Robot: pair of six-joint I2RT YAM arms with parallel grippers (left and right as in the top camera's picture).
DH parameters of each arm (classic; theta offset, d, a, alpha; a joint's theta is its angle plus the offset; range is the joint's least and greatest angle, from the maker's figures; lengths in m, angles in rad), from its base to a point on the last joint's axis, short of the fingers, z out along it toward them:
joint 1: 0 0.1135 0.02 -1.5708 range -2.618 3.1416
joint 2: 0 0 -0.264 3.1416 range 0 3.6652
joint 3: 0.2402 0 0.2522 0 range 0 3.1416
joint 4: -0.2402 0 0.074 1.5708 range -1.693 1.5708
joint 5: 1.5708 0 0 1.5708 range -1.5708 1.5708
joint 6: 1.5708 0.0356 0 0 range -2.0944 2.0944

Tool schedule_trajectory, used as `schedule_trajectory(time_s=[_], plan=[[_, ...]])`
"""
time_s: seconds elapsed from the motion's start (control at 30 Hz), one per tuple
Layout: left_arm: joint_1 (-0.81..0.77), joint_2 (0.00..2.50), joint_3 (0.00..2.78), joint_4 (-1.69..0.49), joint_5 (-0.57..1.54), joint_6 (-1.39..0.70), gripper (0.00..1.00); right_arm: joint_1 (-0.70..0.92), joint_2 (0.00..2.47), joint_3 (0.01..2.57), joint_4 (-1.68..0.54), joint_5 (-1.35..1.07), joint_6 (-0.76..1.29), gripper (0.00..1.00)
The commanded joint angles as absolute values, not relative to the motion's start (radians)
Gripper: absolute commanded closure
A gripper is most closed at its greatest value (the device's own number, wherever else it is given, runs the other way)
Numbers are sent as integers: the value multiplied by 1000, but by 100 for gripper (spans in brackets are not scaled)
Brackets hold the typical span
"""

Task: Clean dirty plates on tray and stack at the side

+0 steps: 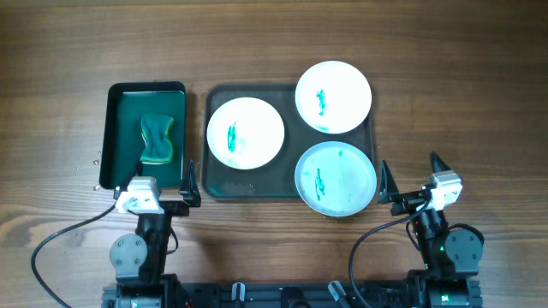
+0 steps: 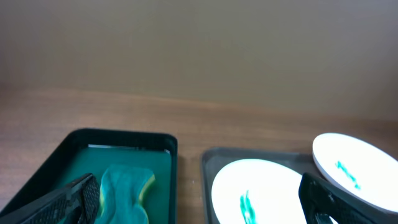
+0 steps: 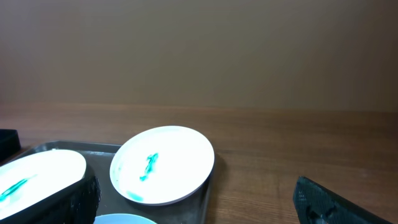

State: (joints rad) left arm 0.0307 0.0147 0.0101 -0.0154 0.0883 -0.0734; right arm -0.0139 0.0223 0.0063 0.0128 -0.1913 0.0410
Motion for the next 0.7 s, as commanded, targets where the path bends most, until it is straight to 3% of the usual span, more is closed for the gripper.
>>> schedule_trajectory(time_s=[0.0,0.17,0.4,0.67], plan=[[32,7,31,3,93,-86,0,-10,17,29,22,-204,52,0],[31,66,163,-75,109,-86,0,-10,41,126,13,-205,52,0],[32,331,538,-255,113,-86,0,-10,240,354,-63,-237,52,0],[31,752,1012,-699,115,-83,0,-10,682,847,-461,-342,52,0]])
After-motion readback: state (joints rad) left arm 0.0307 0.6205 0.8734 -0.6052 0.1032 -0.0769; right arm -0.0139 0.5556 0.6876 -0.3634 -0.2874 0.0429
